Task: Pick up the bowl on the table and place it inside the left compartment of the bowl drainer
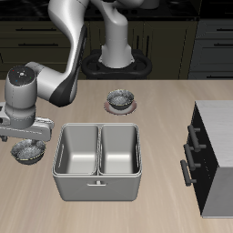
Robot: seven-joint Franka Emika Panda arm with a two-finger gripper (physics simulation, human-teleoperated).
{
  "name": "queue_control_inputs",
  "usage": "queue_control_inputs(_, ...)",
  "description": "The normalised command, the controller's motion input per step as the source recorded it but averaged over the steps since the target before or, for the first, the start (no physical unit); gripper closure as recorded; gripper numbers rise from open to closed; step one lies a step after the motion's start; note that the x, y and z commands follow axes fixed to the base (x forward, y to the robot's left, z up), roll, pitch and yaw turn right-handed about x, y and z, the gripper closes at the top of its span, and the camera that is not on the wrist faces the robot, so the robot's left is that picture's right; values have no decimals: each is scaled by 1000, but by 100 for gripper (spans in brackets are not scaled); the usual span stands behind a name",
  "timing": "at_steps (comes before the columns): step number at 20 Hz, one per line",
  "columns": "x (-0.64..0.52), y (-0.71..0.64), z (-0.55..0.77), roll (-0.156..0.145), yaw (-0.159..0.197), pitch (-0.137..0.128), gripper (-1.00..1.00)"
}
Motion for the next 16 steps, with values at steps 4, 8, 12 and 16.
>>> queue_control_inputs(4,17,-33,-173,-28,-21,-11,100)
queue_control_inputs(8,-11,86,-45,11,-5,13,100)
queue_control_inputs(12,-9,15,66,-1,-11,-5,100)
queue_control_inputs(16,-17,26,17,5,-12,-1,100)
